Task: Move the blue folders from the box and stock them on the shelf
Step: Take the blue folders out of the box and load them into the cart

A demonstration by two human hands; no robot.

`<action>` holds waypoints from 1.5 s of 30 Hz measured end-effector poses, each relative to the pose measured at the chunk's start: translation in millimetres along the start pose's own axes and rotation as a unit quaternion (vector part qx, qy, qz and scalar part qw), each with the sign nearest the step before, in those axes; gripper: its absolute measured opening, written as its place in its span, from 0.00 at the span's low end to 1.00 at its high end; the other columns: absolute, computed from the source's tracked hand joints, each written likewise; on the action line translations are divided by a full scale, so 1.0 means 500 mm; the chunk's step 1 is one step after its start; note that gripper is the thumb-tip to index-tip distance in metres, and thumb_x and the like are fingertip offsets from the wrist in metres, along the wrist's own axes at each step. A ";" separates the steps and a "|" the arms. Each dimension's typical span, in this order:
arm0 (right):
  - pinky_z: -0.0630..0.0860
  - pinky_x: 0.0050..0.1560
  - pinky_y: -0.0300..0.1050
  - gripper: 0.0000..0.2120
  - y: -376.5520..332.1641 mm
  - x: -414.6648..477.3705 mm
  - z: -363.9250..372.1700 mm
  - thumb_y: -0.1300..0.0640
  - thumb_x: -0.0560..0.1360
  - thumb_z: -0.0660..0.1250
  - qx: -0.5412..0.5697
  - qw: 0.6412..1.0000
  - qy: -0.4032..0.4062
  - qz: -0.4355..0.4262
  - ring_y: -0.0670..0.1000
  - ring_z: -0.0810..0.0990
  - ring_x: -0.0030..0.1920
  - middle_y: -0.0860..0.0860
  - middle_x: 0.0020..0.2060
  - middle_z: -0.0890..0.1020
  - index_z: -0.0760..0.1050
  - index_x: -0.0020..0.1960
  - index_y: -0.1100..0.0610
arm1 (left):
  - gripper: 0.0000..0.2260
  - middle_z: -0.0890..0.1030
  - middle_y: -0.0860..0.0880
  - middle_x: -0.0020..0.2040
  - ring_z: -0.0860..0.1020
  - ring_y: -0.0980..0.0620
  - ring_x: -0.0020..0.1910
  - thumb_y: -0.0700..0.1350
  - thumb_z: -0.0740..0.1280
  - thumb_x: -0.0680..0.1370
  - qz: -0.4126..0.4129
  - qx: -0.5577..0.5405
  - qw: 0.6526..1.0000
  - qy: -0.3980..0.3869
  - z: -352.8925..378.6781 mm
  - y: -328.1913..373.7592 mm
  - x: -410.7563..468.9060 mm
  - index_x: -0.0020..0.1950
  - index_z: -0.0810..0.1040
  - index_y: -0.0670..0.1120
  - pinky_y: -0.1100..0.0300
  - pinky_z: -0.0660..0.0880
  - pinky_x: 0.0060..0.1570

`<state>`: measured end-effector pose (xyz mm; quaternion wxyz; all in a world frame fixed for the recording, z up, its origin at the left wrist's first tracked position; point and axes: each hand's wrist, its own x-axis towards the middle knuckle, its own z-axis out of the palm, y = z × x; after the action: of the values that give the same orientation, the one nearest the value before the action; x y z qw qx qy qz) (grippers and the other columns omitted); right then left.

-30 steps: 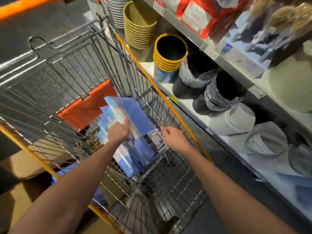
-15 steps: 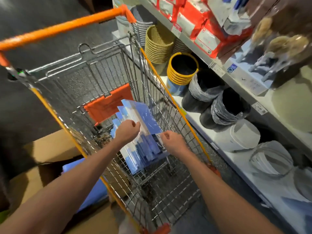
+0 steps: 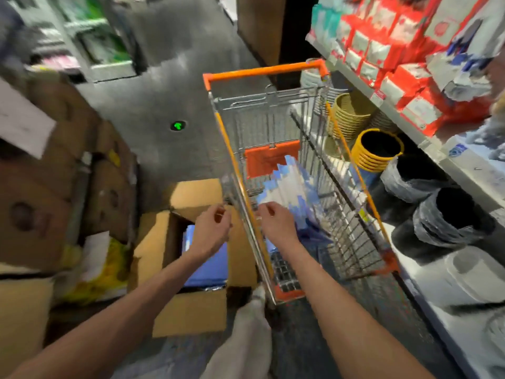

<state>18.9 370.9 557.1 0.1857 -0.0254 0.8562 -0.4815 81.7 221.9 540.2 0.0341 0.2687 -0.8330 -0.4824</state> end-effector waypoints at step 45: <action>0.77 0.38 0.49 0.14 0.408 0.412 0.950 0.51 0.83 0.57 -0.095 0.925 -0.186 0.318 0.56 0.76 0.41 0.57 0.45 0.78 0.73 0.46 0.59 | 0.21 0.77 0.48 0.68 0.77 0.47 0.63 0.53 0.62 0.83 -0.332 -0.031 0.932 -0.141 -0.033 -0.996 0.410 0.75 0.69 0.47 0.60 0.72 0.56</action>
<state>17.5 46.9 104.7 0.4820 0.1416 0.8108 -0.3003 118.6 -83.9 98.4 -0.2373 0.4577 -0.6776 -0.5244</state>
